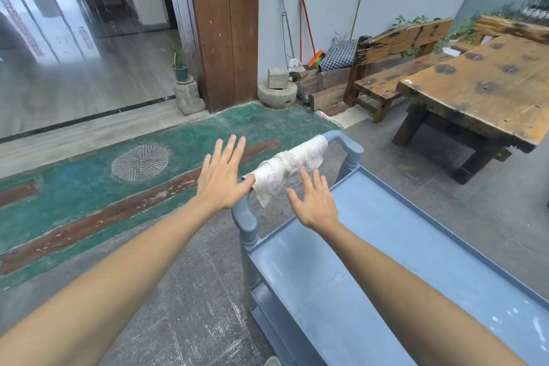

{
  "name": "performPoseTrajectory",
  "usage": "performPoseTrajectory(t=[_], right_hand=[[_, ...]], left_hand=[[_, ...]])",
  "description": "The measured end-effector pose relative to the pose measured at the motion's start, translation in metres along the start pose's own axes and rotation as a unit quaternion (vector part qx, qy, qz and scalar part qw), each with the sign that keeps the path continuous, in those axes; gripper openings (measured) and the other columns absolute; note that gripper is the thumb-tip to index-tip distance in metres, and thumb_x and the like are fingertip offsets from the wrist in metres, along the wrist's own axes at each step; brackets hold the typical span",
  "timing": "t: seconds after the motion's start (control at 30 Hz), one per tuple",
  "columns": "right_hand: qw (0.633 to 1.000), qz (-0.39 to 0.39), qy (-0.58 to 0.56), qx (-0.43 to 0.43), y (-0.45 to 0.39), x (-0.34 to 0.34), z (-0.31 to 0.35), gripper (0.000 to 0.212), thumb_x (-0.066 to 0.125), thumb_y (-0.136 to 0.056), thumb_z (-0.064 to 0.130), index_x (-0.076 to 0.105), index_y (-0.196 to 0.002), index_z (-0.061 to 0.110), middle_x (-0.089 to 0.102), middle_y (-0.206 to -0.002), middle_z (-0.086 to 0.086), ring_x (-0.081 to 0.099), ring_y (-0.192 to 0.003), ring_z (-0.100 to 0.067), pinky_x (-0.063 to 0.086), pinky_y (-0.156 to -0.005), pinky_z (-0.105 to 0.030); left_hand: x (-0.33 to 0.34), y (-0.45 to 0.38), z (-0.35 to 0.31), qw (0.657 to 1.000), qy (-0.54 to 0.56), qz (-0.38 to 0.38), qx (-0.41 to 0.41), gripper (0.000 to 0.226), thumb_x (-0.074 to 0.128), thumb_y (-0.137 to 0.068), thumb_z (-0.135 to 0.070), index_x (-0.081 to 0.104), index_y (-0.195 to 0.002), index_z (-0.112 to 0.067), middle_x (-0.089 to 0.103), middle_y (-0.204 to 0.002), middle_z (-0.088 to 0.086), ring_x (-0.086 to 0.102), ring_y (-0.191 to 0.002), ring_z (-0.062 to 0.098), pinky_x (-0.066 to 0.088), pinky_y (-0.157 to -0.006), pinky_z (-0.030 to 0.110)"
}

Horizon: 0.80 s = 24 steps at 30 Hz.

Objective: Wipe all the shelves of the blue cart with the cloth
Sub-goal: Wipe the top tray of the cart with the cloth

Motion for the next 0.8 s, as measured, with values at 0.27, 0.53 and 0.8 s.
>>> performPoseTrajectory(t=[0.27,0.53,0.8], right_hand=[[0.891,0.044,-0.422,0.162,-0.067,0.040,-0.020,0.077,0.061,-0.102,0.043,0.019,-0.162,0.019,0.037,-0.163,-0.012,0.041,-0.146,-0.029,0.034,-0.121,-0.050],[0.694,0.024,-0.664,0.277,-0.099,0.083,-0.027,0.076,0.064,-0.101,0.032,0.020,-0.162,0.020,0.044,-0.157,-0.008,0.047,-0.143,-0.027,0.046,-0.108,-0.039],[0.632,-0.053,-0.724,0.271,-0.101,0.076,-0.043,0.052,0.078,-0.086,0.002,0.060,-0.135,-0.004,0.080,-0.101,-0.006,0.075,-0.089,-0.020,0.058,-0.080,-0.031]], left_hand=[[0.063,-0.063,0.008,0.975,0.144,0.149,-0.083,0.078,0.041,-0.102,-0.049,0.004,-0.162,-0.017,0.008,-0.170,0.004,0.010,-0.156,0.027,0.017,-0.125,0.047],[0.114,-0.106,0.020,0.931,0.231,0.240,-0.150,0.045,0.025,-0.108,-0.045,0.052,-0.130,-0.017,0.045,-0.154,0.014,0.048,-0.125,0.021,0.034,-0.102,0.034],[0.166,-0.107,0.012,0.728,0.543,0.337,-0.248,0.049,0.049,-0.102,-0.041,0.063,-0.131,-0.004,0.066,-0.130,0.021,0.068,-0.099,0.029,0.055,-0.086,0.037]])
Point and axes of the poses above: each hand's wrist, its own y-axis away from the middle knuckle, its own x-axis out of the palm, z = x × y, the point moved 8 cm from there along -y, towards the middle knuckle
